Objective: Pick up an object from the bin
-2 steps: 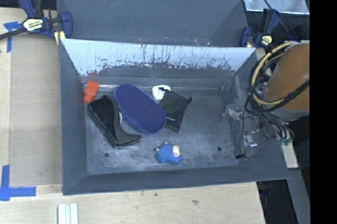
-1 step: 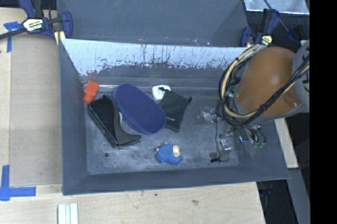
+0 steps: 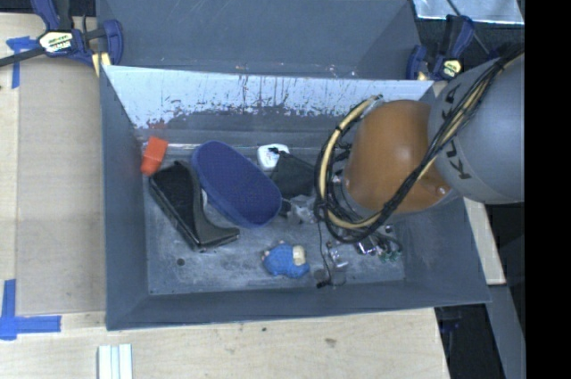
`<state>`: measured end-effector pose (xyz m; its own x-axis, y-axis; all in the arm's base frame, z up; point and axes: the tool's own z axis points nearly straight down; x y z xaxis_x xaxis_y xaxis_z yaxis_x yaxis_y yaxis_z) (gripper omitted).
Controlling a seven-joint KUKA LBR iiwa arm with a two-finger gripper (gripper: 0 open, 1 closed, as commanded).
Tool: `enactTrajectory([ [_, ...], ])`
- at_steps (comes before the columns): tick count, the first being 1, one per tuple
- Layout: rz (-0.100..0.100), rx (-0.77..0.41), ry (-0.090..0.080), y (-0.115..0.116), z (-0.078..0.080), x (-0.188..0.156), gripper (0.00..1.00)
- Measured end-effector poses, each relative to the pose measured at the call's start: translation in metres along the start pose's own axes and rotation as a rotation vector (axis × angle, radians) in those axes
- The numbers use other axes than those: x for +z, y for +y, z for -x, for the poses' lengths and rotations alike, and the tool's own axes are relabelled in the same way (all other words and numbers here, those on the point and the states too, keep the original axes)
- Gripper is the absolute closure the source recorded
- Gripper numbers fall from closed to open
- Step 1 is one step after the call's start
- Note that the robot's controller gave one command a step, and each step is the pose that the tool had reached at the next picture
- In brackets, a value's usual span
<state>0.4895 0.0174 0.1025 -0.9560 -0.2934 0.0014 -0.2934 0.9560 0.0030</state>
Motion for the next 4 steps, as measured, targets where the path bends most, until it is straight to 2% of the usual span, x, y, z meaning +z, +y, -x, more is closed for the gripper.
enactTrajectory([
  [1, -0.004, -0.122, -0.005, 0.024, 0.007, 0.032, 0.0],
  [2, -0.004, -0.124, -0.004, 0.024, 0.006, 0.032, 1.0],
  [3, -0.007, -0.154, -0.012, 0.001, 0.027, -0.093, 1.0],
  [4, -0.009, -0.193, -0.015, -0.025, 0.078, -0.189, 1.0],
])
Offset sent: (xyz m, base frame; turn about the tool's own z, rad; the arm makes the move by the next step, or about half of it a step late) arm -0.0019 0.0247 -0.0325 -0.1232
